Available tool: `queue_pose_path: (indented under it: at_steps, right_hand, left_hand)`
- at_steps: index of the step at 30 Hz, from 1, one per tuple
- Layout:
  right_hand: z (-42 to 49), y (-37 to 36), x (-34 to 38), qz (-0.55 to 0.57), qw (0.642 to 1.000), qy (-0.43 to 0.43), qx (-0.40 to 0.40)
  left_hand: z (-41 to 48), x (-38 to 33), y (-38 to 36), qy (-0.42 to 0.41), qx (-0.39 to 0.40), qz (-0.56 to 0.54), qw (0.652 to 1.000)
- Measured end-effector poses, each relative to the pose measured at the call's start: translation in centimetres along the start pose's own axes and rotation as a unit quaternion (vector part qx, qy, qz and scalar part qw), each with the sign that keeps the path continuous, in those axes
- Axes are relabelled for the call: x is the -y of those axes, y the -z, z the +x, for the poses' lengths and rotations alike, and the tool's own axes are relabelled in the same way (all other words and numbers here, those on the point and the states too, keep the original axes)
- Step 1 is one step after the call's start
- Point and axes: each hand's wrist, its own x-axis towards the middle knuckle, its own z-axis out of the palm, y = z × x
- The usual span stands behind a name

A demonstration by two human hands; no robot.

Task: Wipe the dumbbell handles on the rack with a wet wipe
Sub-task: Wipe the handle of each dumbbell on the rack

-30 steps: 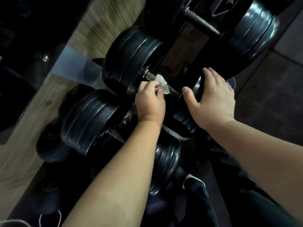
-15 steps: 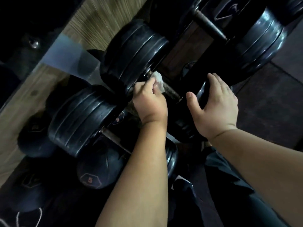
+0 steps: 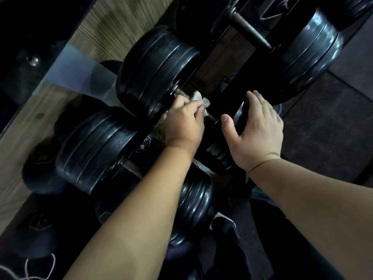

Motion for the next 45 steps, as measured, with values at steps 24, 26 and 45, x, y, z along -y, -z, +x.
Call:
queue_pose_path:
  at_steps: [24, 26, 45]
  right_hand:
    - [0.0, 0.0, 0.0, -0.019, 1.0, -0.002, 0.002]
    - [0.0, 0.0, 0.0, -0.022, 1.0, 0.001, -0.003]
    - [-0.2, 0.3, 0.1, -0.006, 1.0, -0.007, -0.003]
  left_hand:
    - [-0.5, -0.4, 0.8, 0.205, -0.09, -0.085, 0.971]
    - [-2.0, -1.1, 0.2, 0.183, -0.037, -0.1, 0.977]
    - [2.4, 2.0, 2.8, -0.099, 0.051, 0.04, 0.993]
